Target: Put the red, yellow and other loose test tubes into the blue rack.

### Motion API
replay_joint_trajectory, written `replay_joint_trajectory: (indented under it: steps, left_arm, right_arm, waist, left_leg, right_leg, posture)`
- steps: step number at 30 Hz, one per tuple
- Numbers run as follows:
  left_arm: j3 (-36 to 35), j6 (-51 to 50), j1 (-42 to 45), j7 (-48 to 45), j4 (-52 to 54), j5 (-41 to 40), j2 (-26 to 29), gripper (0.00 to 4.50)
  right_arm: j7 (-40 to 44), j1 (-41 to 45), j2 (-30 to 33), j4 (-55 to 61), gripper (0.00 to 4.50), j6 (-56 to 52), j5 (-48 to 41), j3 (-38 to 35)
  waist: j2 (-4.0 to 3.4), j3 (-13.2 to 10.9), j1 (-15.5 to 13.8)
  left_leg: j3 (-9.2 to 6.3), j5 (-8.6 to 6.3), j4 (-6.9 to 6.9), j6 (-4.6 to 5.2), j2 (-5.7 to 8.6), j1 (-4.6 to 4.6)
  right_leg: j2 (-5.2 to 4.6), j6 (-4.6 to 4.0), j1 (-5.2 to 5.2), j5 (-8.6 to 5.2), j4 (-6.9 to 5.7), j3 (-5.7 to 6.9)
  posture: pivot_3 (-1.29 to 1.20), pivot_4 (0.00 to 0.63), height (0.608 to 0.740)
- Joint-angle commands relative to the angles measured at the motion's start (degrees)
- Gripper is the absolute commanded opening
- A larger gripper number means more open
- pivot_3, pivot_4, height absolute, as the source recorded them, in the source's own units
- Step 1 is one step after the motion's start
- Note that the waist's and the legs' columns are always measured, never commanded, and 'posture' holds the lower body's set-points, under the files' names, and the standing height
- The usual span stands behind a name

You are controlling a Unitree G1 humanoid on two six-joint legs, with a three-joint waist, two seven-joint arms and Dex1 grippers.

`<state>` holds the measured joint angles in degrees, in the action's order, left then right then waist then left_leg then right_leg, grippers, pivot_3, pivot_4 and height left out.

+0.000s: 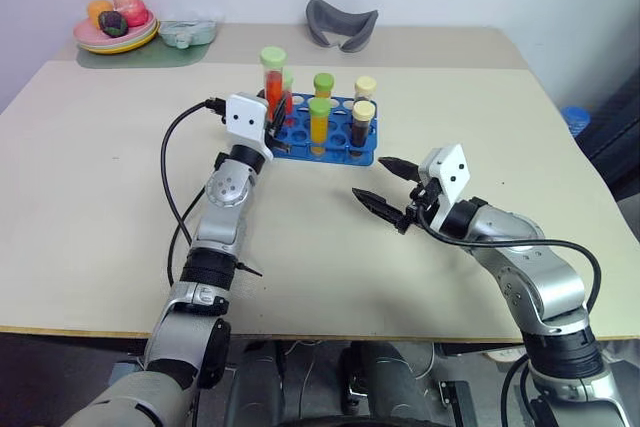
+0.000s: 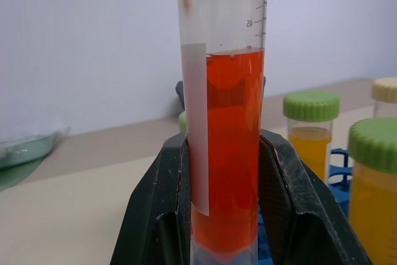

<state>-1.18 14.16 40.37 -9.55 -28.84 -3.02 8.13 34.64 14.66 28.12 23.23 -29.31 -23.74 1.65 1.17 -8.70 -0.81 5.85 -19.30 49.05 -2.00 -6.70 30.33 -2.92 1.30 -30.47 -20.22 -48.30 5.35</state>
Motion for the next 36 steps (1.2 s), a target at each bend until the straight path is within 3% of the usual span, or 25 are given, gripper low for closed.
replay_joint_trajectory:
  steps: [1,14,36]
  left_arm:
    - [-0.7,3.3,2.4,-0.5,-2.5,-0.5,-0.8,0.86]
    - [-1.5,8.4,3.8,0.0,-11.4,-0.4,-2.6,0.86]
    - [-1.5,6.9,0.5,-0.3,-8.7,-0.8,-2.6,0.86]
  right_arm:
    - [-0.7,-0.1,0.0,3.3,3.77,0.1,-0.5,-1.2]
    - [-1.2,0.0,0.1,3.6,3.77,0.0,-0.5,-1.3]
    - [-1.1,0.4,-0.4,3.0,3.77,0.2,-0.5,-0.6]
  waist:
    - [0.0,0.0,0.0]
    - [0.0,0.0,0.1]
    - [0.0,0.0,0.1]
  left_leg:
    - [0.0,0.0,0.0,0.0,0.0,0.0]
    - [0.0,0.0,0.0,0.0,0.0,0.0]
    - [0.0,0.0,-0.01,0.0,0.0,-0.01]
  right_leg:
    - [0.0,0.0,0.0,0.0,0.0,0.0]
    - [0.0,0.01,0.0,-0.01,0.0,0.01]
    - [0.01,0.01,0.0,-0.01,0.0,0.01]
  posture:
    - [0.0,0.15,0.66]
    - [0.0,0.15,0.66]
    - [0.0,0.15,0.66]
